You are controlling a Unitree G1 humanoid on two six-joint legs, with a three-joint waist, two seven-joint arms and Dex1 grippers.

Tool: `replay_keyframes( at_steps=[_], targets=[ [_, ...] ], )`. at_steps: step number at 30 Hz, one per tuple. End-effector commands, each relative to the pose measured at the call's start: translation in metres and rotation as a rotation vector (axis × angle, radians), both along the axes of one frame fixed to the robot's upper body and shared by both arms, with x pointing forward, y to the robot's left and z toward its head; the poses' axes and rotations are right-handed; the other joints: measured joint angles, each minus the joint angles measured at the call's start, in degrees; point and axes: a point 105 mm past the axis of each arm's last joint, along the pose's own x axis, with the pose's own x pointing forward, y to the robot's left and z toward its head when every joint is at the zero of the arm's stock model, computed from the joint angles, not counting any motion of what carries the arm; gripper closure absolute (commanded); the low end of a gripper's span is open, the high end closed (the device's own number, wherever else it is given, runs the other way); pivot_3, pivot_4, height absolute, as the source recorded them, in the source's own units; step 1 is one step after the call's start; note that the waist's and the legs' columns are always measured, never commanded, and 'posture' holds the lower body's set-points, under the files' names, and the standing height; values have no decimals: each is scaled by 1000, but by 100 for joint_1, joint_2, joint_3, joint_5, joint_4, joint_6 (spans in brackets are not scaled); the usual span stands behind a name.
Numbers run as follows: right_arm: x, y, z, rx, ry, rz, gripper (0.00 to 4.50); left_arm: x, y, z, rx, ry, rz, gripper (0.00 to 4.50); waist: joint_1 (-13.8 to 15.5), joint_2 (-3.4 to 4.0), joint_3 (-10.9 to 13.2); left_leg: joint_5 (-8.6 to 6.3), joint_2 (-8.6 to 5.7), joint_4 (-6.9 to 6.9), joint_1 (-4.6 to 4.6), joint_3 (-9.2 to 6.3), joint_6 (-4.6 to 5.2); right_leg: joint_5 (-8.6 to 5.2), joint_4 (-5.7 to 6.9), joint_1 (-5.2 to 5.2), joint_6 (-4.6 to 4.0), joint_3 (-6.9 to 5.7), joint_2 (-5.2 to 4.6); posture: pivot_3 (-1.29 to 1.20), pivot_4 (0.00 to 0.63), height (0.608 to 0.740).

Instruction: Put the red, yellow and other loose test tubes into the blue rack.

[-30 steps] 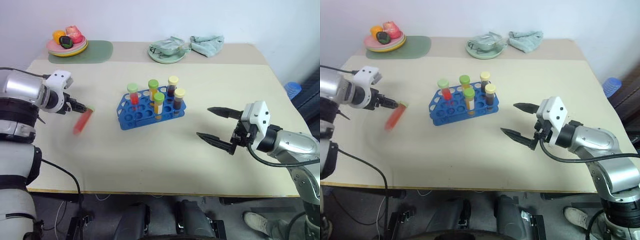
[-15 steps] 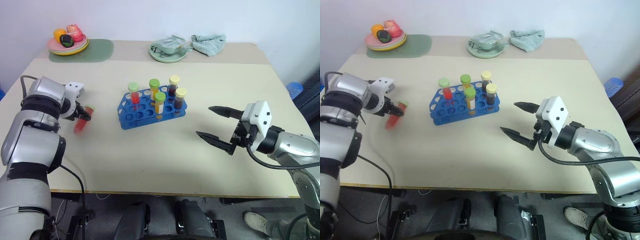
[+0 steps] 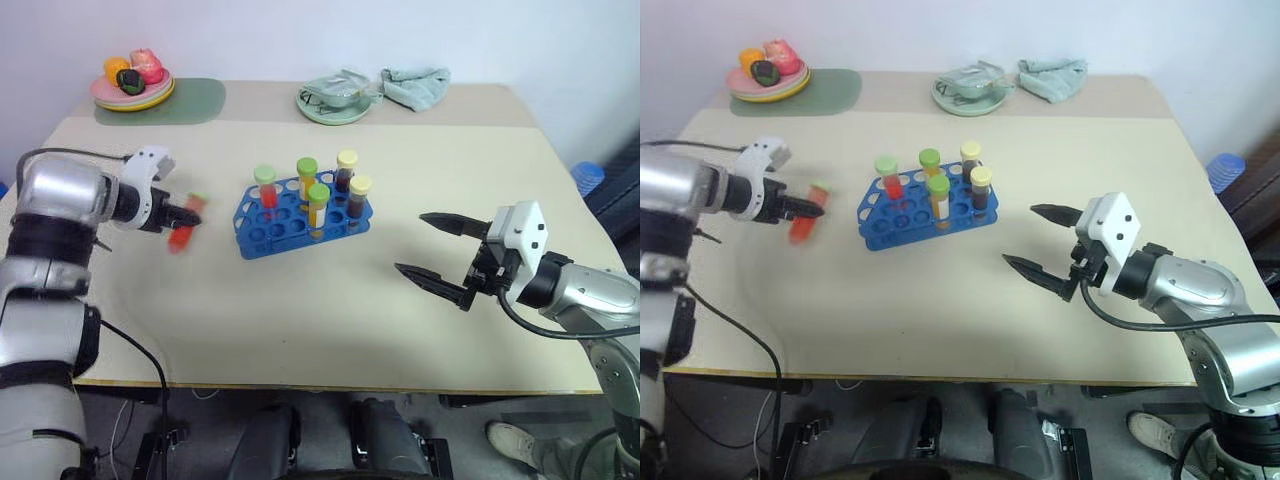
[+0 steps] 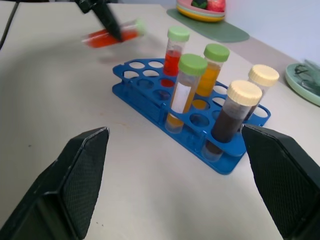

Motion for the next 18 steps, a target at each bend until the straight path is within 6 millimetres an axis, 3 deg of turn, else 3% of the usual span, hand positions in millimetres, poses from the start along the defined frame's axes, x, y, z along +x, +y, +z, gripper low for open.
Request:
replay_keyframes(
  at_steps=[1, 6, 11, 18],
  targets=[
    [0, 0, 10, 3, -37, 14, 172, -26, -16, 46, -201, -235, -128, 3776, 3, 0, 0, 0, 0, 5, -1, 1, 0, 0, 2, 0, 0, -1, 0, 0, 150, 740],
    [-1, -2, 8, 9, -24, 8, 172, -27, -39, 49, -259, -559, -127, 3776, 36, 8, -5, -2, 0, 28, 9, 1, 2, 0, 18, 17, 0, -2, 1, 0, 150, 740],
    [-7, -13, 2, 4, -4, -42, 172, -19, -71, 34, -208, -800, -157, 3776, 47, 4, -4, -7, -1, 39, 5, 0, 10, 0, 14, 21, 1, -5, 1, 0, 150, 740],
    [-16, -22, -1, 4, 7, -96, 172, -8, -102, 16, -204, -958, -146, 3776, 22, 9, -7, -8, -1, 39, 8, 1, 12, 2, 15, 22, 3, -4, 4, 0, 150, 740]
  ],
)
